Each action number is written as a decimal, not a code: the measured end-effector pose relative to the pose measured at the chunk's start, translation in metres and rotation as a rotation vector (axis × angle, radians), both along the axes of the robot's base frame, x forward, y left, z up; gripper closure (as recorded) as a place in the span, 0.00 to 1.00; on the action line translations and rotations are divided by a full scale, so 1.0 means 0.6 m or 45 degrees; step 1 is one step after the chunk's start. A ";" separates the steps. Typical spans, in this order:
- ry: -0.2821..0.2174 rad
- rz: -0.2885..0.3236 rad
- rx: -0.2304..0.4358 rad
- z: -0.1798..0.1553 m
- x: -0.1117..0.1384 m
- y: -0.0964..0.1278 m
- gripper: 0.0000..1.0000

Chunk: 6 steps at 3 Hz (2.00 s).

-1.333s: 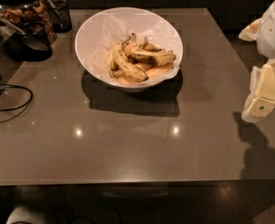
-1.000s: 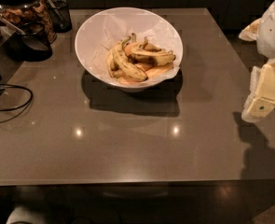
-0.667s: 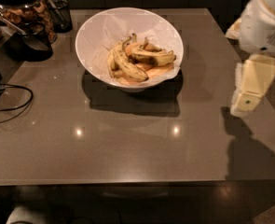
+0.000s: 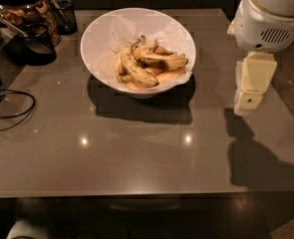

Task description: Pick banana from white bowl

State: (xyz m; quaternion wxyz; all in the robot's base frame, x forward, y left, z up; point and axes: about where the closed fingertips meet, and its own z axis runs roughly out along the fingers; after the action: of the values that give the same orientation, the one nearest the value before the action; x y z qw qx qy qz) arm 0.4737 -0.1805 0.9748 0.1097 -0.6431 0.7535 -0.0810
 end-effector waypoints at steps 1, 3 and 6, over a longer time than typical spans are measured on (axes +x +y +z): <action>-0.006 -0.026 0.087 0.013 0.015 0.005 0.00; 0.002 -0.027 0.191 0.050 0.064 0.034 0.12; 0.081 -0.059 0.187 0.015 0.156 0.078 0.38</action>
Offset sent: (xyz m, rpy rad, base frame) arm 0.0323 0.0172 0.0380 0.1657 0.0198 -0.0308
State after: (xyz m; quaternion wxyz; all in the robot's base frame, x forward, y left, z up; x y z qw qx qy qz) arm 0.5671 -0.1337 0.9841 0.1308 -0.6181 0.7751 -0.0076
